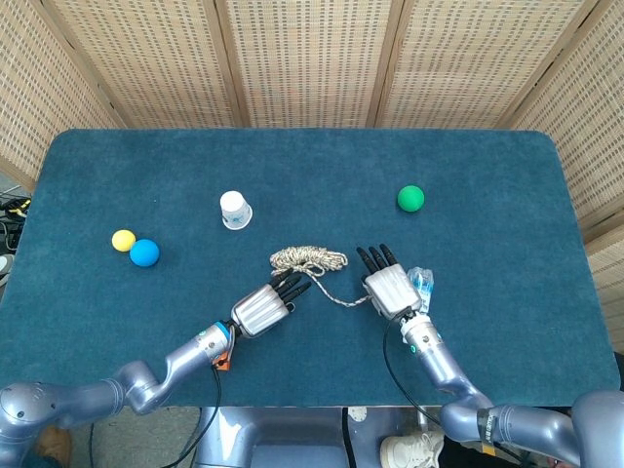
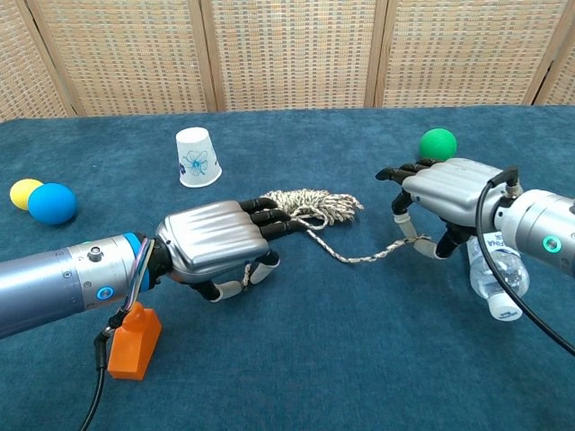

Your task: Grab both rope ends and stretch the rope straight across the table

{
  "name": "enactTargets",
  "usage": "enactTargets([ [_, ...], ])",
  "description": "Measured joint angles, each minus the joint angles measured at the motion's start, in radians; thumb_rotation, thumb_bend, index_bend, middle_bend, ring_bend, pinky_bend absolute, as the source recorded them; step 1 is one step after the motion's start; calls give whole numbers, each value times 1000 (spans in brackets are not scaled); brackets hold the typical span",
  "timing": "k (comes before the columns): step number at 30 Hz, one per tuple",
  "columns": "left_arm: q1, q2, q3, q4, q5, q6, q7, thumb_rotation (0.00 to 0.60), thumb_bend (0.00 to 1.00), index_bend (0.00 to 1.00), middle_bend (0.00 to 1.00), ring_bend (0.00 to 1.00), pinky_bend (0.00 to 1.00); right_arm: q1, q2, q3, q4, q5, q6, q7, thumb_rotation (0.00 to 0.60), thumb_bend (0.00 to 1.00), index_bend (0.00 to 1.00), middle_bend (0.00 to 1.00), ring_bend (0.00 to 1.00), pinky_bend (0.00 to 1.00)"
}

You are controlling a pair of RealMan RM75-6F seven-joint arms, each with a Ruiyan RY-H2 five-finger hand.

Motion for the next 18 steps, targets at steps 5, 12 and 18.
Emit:
enactTargets([
  [5,1,-5,4,6,-7,1,-5,600,401,551,0,0,0,-1,1,-1,1,-4,1,3,600,479,689,0,0,0],
  [12,0,-9,8,12,-12,3,-13,600,422,628,0,0,0,0,1,1,1,-4,-1,3,600,478,690,0,0,0],
  [18,-1,-8,10,14,-15,6,-20,600,429,632,0,0,0,1,2,2,0,-2,-2,-2,600,477,689,0,0,0],
])
